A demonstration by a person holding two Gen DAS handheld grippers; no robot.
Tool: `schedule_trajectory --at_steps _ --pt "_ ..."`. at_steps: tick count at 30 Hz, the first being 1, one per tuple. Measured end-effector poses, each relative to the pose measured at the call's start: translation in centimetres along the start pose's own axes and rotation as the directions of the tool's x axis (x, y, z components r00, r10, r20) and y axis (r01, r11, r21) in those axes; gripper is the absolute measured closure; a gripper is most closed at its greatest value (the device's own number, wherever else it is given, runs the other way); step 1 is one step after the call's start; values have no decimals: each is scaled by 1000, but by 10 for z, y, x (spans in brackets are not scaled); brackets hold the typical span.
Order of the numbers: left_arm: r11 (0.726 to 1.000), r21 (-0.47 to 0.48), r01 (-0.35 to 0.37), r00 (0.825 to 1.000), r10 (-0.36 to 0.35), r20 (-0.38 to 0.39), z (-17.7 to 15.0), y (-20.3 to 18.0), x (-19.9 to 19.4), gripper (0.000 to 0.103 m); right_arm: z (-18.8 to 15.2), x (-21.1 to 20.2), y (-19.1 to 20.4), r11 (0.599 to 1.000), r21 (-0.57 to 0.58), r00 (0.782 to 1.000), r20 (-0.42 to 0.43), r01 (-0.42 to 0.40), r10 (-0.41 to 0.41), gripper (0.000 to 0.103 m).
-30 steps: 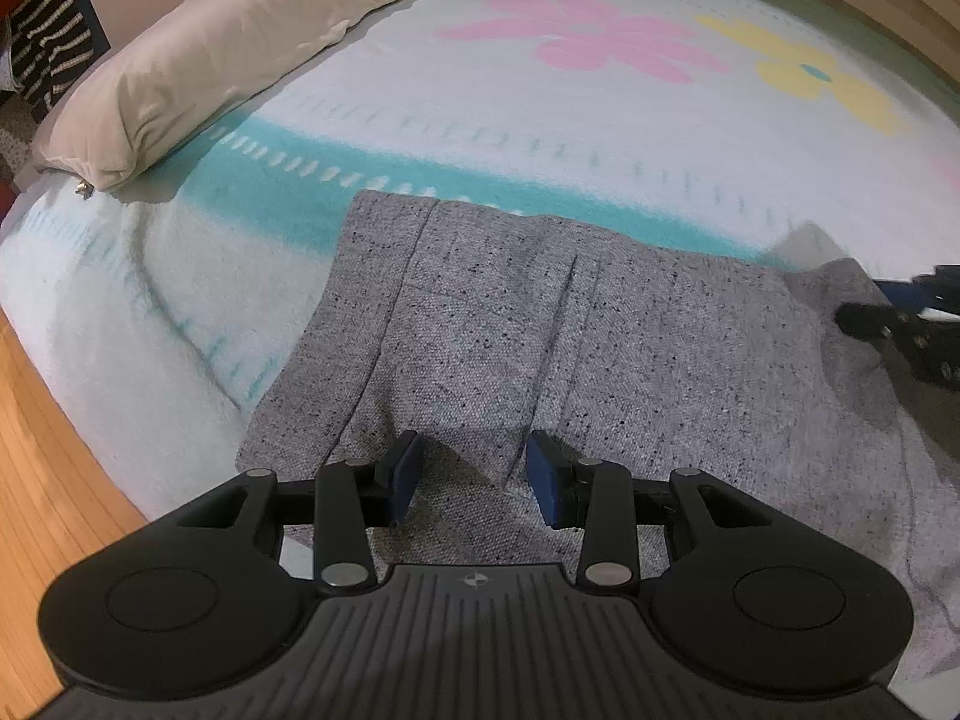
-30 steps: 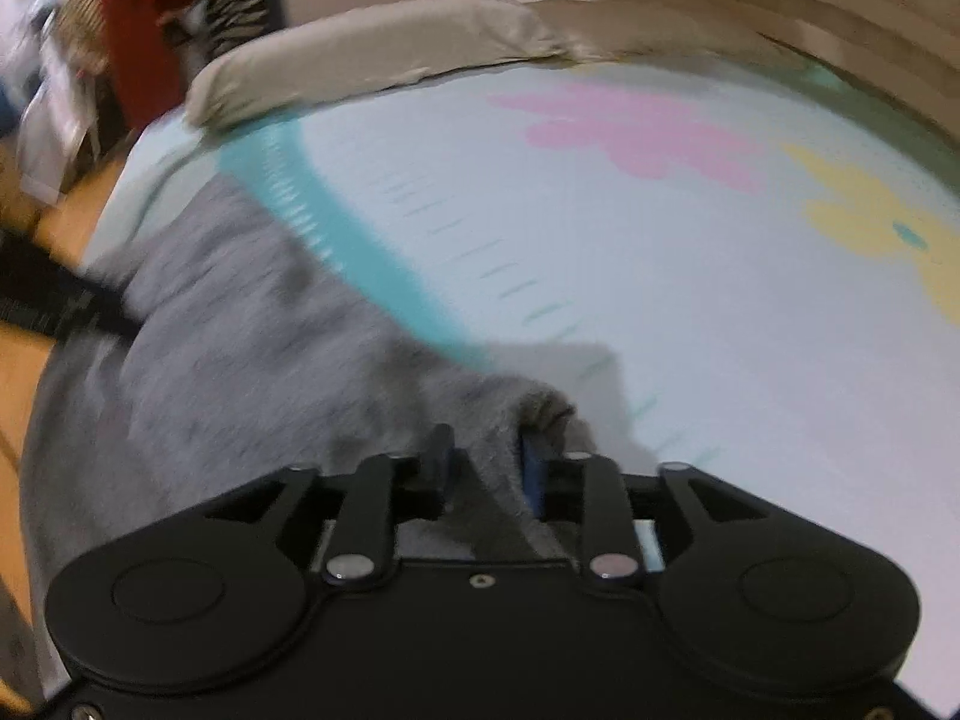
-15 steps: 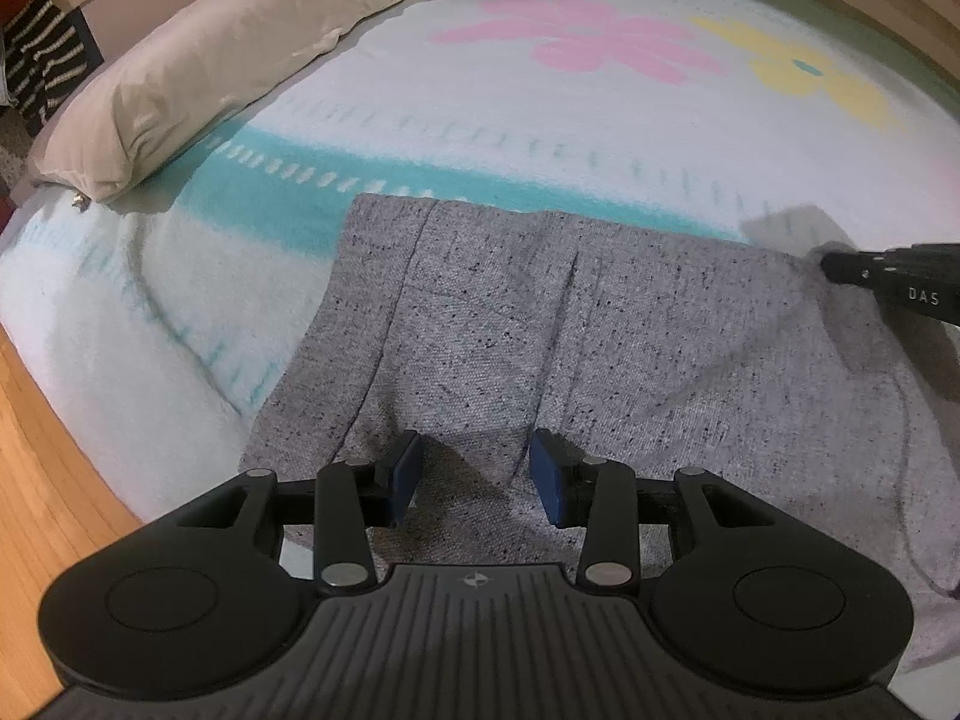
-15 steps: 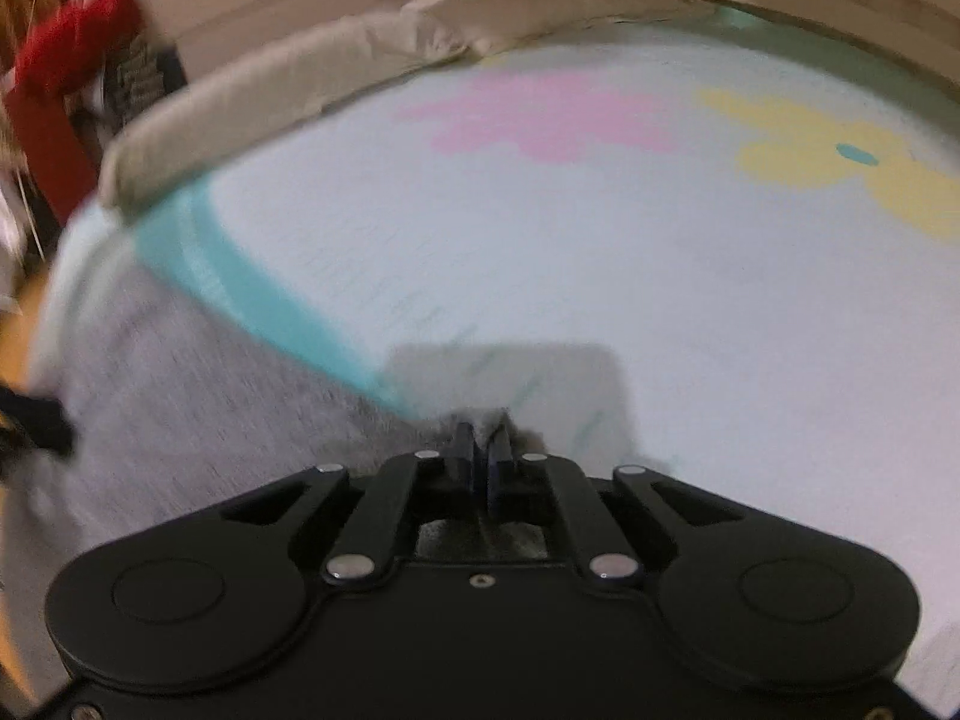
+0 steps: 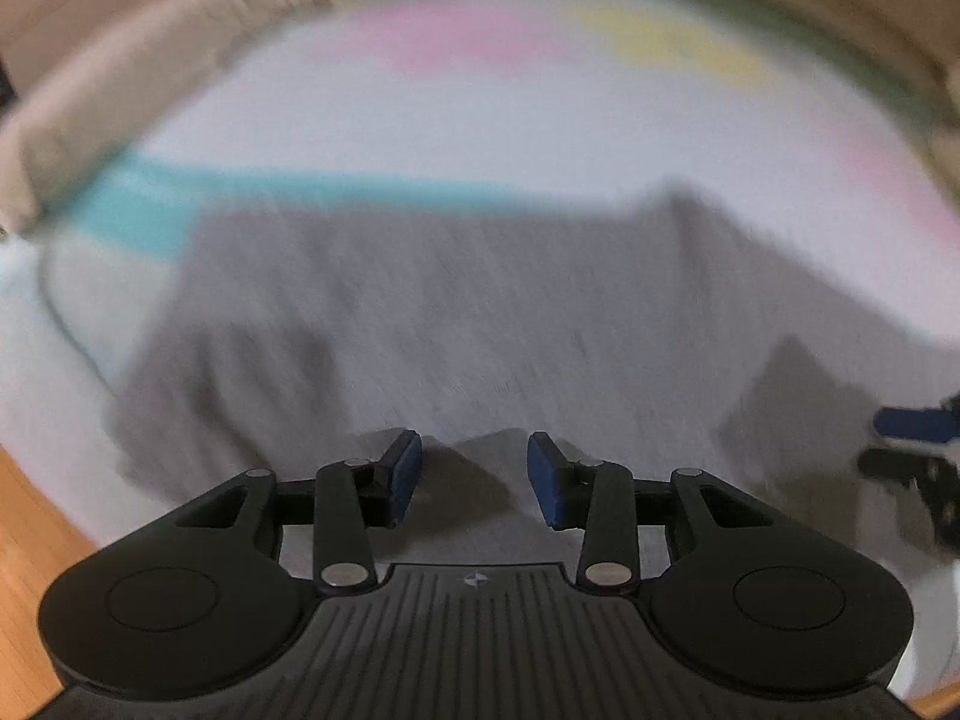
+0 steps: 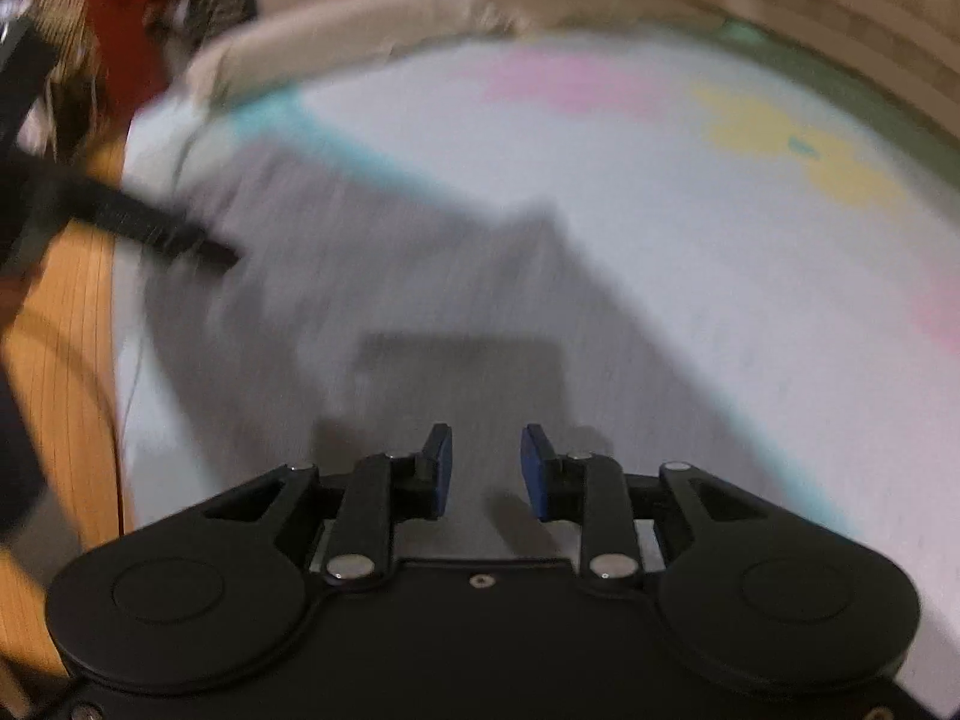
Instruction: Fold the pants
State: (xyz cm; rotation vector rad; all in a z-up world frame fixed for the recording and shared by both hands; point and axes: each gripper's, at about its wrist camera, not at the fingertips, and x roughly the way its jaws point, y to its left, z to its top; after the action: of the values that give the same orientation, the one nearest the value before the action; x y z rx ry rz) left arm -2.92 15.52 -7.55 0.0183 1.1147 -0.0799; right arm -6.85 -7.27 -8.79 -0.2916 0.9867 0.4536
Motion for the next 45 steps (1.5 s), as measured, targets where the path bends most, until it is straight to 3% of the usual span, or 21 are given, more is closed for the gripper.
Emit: schedule_trajectory --at_steps 1,3,6,9,12,14,16,20,21,23,25,27,30,33,37,39,40,41,42,45 --pt "1000 18 -18 1000 18 -7 -5 -6 2 64 -14 -1 9 999 -32 999 -43 -2 1 65" --pt "995 78 -70 998 69 11 -7 -23 -1 65 -34 -14 19 999 -36 1000 -28 -3 2 65" --pt "999 44 -13 999 11 40 0 -41 -12 65 -43 -33 9 996 49 997 -29 -73 74 71" --pt "996 89 18 994 -27 107 12 -77 -22 65 -55 -57 -23 976 214 998 43 28 -38 71" --pt "985 163 62 985 -87 150 20 -123 -27 64 -76 -86 -77 887 433 976 69 158 -207 65" --pt "974 213 84 981 -117 152 19 -154 -25 64 -100 -108 -117 789 566 945 50 240 -324 54" --pt "960 259 105 980 -144 140 15 -181 -23 64 -127 -127 -146 681 652 899 0 332 -438 46" --pt "933 320 164 979 -194 64 4 -219 -10 64 -194 -168 -189 446 784 808 -117 432 -577 47" --pt "926 333 177 978 -203 44 1 -226 -4 64 -213 -178 -198 366 819 786 -156 441 -598 47" --pt "910 365 199 977 -212 -4 -5 -237 4 64 -245 -194 -210 247 884 781 -184 397 -597 46" --pt "894 386 227 974 -210 -87 -13 -246 19 63 -275 -206 -220 134 944 798 -174 303 -578 47" --pt "889 414 195 980 -191 -52 -20 -251 17 62 -292 -210 -228 63 970 808 -158 234 -568 47" --pt "887 419 194 980 -191 -49 -22 -252 17 62 -292 -210 -237 62 976 813 -139 210 -566 51" --pt "894 396 211 977 -204 -61 -20 -246 21 62 -283 -201 -237 79 965 827 -170 250 -536 51" --pt "894 393 214 976 -206 -62 -21 -243 23 62 -288 -189 -243 45 950 819 -243 310 -520 51" --pt "893 397 211 977 -204 -62 -21 -245 25 62 -292 -186 -244 36 952 826 -245 304 -507 51" --pt "893 398 210 977 -203 -61 -18 -248 25 62 -293 -185 -244 34 952 828 -247 304 -503 57" --pt "893 398 209 978 -202 -61 -18 -249 26 62 -293 -186 -243 38 952 825 -242 303 -510 77" --pt "893 399 209 978 -201 -61 -17 -248 24 62 -291 -187 -242 53 951 821 -234 305 -521 87" --pt "894 398 209 978 -201 -61 -16 -244 19 62 -278 -190 -235 120 927 792 -231 355 -565 93"
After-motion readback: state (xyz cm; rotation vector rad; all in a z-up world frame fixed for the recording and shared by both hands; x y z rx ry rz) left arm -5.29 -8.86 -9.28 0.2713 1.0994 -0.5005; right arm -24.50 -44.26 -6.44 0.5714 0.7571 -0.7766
